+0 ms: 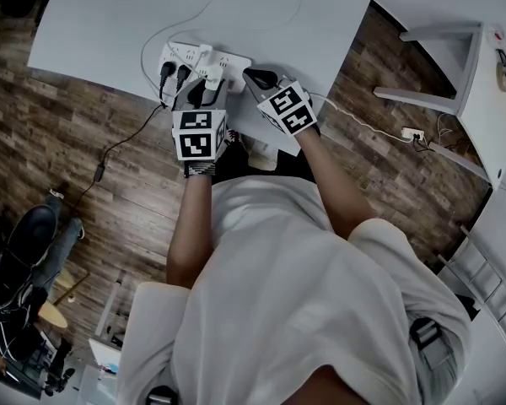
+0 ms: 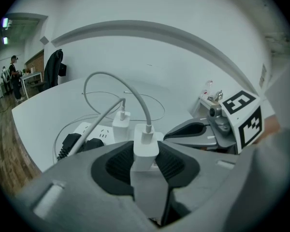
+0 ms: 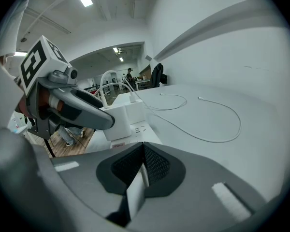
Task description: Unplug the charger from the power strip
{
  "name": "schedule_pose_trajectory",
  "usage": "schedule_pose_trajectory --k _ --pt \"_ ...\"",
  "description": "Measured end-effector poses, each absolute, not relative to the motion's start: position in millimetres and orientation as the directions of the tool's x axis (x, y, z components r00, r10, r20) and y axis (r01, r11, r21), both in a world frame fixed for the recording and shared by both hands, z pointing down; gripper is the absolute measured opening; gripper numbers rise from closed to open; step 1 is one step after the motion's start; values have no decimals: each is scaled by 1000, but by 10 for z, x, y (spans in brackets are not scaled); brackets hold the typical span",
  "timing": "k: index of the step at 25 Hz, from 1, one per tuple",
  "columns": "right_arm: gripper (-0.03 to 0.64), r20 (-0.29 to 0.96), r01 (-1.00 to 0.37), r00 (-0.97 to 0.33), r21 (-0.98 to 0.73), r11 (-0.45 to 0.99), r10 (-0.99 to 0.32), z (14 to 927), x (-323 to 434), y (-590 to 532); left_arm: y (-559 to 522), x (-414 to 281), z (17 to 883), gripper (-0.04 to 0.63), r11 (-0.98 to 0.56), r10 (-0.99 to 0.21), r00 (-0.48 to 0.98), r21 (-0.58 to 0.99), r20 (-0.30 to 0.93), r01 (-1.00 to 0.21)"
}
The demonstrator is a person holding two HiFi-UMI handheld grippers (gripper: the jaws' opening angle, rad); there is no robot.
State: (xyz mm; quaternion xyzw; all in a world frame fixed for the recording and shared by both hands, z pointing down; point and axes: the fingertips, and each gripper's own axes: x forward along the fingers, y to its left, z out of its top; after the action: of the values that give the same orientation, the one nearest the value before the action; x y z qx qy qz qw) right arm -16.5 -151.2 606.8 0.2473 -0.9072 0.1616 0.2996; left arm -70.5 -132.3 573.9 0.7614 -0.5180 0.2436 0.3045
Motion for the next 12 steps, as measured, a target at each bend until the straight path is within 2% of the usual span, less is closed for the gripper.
schedule_pose_trajectory --k 2,6,12 --pt "5 620 -546 -700 -147 825 -354 6063 -165 -1514 -1326 -704 5736 146 -284 -643 344 204 685 -937" --pt "5 622 -548 -698 -145 824 -355 6078 -173 -1523 -1329 -677 5741 143 -370 -636 300 60 712 -927" --pt "5 621 -550 -698 -146 822 -356 6078 -176 -1522 -1331 -708 5742 144 -314 -635 340 170 694 -934"
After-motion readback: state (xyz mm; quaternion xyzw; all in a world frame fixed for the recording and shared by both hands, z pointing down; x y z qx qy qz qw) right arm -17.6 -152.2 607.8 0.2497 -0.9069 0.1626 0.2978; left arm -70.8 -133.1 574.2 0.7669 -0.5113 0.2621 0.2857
